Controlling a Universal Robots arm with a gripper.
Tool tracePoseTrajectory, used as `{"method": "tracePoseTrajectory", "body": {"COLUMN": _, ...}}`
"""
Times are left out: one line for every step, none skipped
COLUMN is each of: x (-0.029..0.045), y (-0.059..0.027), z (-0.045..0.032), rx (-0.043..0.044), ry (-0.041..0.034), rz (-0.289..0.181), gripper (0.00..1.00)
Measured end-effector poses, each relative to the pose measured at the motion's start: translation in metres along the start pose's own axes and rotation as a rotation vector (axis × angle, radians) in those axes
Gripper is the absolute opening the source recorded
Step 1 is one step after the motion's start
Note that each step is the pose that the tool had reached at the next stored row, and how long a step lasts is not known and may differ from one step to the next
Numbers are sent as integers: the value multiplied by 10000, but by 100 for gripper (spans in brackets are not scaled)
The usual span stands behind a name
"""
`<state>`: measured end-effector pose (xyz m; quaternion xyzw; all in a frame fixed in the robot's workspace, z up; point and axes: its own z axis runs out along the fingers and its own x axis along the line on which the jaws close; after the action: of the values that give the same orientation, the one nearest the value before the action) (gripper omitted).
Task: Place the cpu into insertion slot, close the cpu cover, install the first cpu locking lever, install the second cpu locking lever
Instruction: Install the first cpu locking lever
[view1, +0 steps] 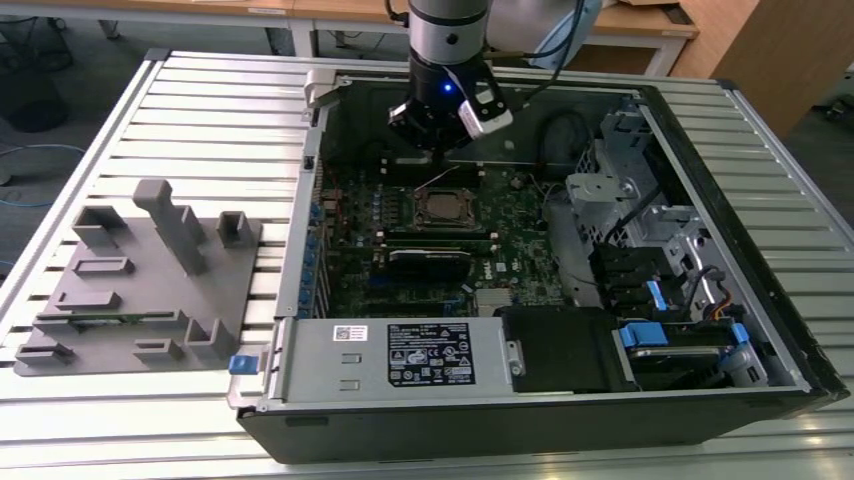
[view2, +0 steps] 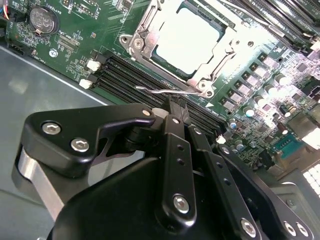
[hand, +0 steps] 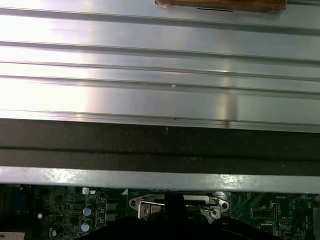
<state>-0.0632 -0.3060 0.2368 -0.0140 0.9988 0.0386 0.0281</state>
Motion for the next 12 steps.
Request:
{"method": "tracePoseTrajectory", "body": {"x": 0, "y": 0, "z": 0, "rx": -1, "ry": 0, "rz": 0, "gripper": 11}}
{"method": "tracePoseTrajectory", "body": {"x": -1, "y": 0, "z": 1, "rx": -2, "ry": -2, "rz": -1, "gripper": 11}}
{"method": "tracePoseTrajectory", "body": {"x": -1, "y": 0, "z": 1, "rx": -2, "ry": -1, "rz": -1, "gripper": 11}}
{"method": "tracePoseTrajectory", "body": {"x": -1, "y": 0, "z": 5, "rx": -5, "ry": -4, "rz": -1, "gripper": 11}}
{"method": "tracePoseTrajectory", "body": {"x": -1, "y": 0, "z": 11, "rx": -7, "ry": -5, "rz": -2, "gripper": 11}}
{"method": "tracePoseTrajectory", "body": {"x": 0, "y": -1, "z": 17, "rx": -4, "ry": -3, "rz": -1, "gripper": 11}}
{"method": "tracePoseTrajectory", "body": {"x": 0, "y": -2, "z": 25, "rx": -3, "ry": -2, "rz": -1, "gripper": 11}}
{"method": "tracePoseTrajectory", "body": {"x": 1, "y": -2, "z": 34, "rx": -2, "ry": -2, "rz": -2, "gripper": 11}}
{"method": "tracePoseTrajectory", "body": {"x": 1, "y": -3, "z": 41, "rx": -2, "ry": -1, "rz": -2, "gripper": 11}}
{"method": "tracePoseTrajectory", "body": {"x": 2, "y": -3, "z": 46, "rx": -2, "ry": -1, "rz": -2, "gripper": 11}}
{"method": "tracePoseTrajectory", "body": {"x": 2, "y": -4, "z": 49, "rx": -1, "ry": -1, "rz": -2, "gripper": 11}}
{"method": "tracePoseTrajectory", "body": {"x": 2, "y": -4, "z": 49, "rx": 1, "ry": 1, "rz": -2, "gripper": 11}}
